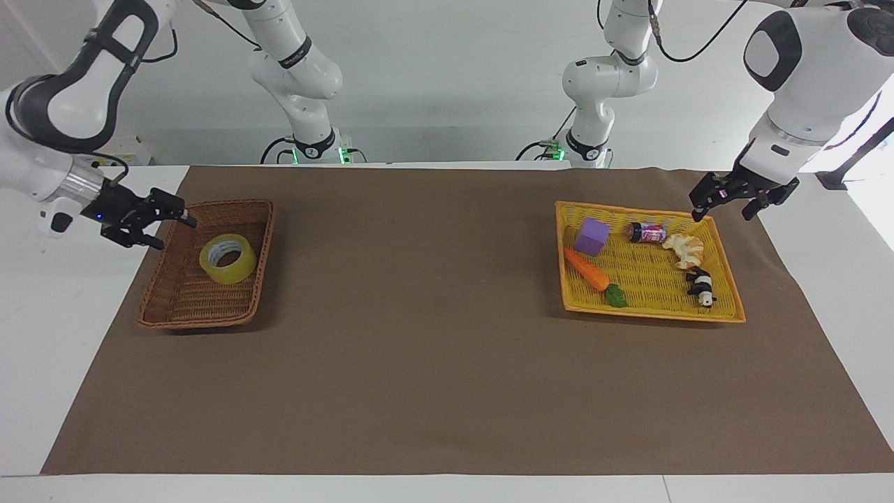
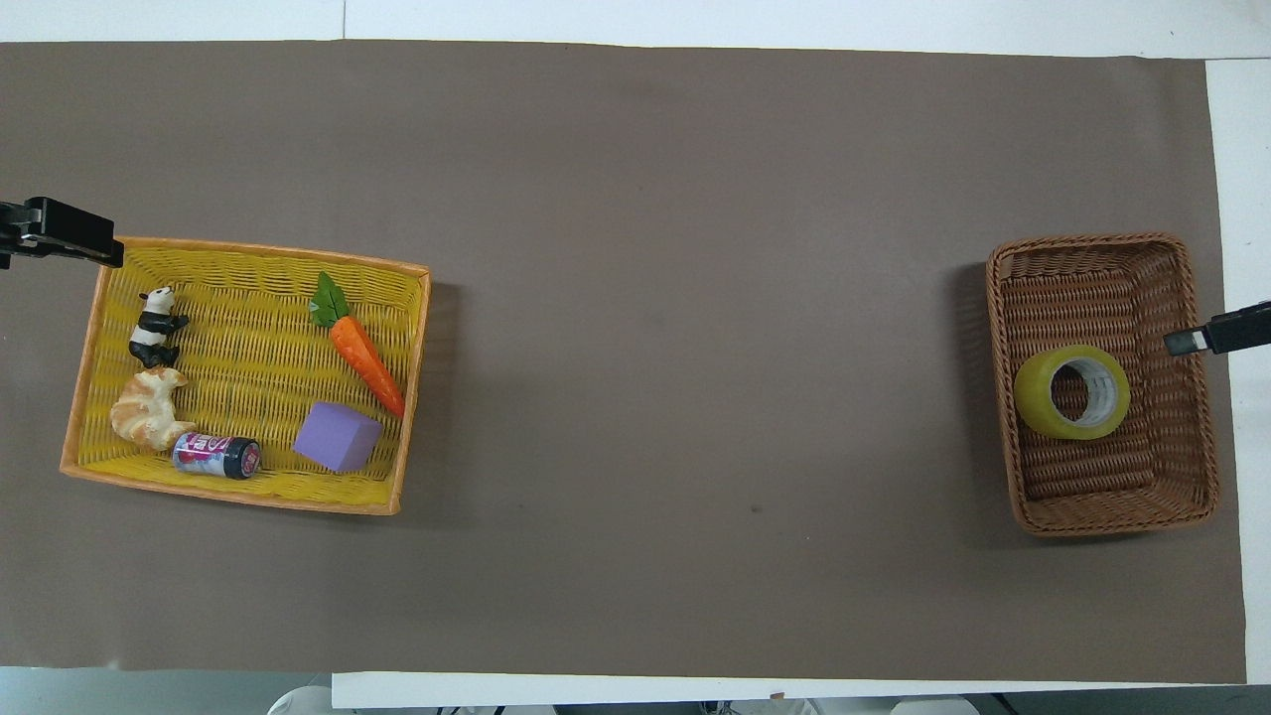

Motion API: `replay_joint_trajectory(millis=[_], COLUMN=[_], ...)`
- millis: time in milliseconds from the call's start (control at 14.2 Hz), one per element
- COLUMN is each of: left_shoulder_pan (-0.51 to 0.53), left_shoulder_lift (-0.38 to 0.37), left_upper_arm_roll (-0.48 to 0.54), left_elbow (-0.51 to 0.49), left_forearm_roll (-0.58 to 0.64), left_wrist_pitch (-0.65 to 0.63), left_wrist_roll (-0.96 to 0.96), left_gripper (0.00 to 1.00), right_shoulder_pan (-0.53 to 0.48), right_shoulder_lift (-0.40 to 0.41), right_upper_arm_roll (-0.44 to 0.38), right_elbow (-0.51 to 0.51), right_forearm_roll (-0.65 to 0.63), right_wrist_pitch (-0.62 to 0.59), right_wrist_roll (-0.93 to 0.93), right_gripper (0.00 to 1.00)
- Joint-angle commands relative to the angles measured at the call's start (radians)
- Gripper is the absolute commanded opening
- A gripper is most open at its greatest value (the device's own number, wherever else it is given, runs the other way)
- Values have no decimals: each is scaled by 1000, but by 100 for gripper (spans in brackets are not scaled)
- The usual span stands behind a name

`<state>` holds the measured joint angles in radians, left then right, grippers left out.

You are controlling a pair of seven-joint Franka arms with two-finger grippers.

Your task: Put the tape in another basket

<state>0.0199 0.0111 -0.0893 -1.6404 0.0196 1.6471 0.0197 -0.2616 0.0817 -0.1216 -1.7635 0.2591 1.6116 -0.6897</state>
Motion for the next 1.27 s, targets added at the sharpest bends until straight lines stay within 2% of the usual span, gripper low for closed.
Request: replay_joint_trajectory(millis=[0, 211, 423, 634, 915, 1197], left_shoulder_pan=[3, 3, 3, 0, -8, -6], left_shoulder_lift=[-26, -26, -26, -28, -28, -28], left_upper_arm_roll=[-1, -1, -1, -1, 0, -1], left_elbow=[-24, -24, -24, -24, -25, -25], left_forearm_roll=[16, 16, 16, 17, 17, 17], left_wrist_pitch=[-12, -12, -12, -10, -9, 0], left_wrist_roll=[8, 8, 8, 9, 8, 9], left_gripper=[99, 99, 99, 99, 99, 99], right_shoulder_pan=[100, 160, 205, 228, 283, 289], right_shoulder_lift=[-52, -54, -100, -120, -105, -106], right_upper_arm_roll=[7, 7, 16, 56, 25, 16], right_elbow=[39, 143, 141, 127, 168, 168], right_forearm_roll=[-177, -222, -227, -263, -287, -279], right_wrist_pitch=[-11, -126, -194, -188, -156, -157], right_wrist_roll=[180, 387, 617, 633, 633, 651], right_gripper=[100, 100, 100, 100, 100, 100])
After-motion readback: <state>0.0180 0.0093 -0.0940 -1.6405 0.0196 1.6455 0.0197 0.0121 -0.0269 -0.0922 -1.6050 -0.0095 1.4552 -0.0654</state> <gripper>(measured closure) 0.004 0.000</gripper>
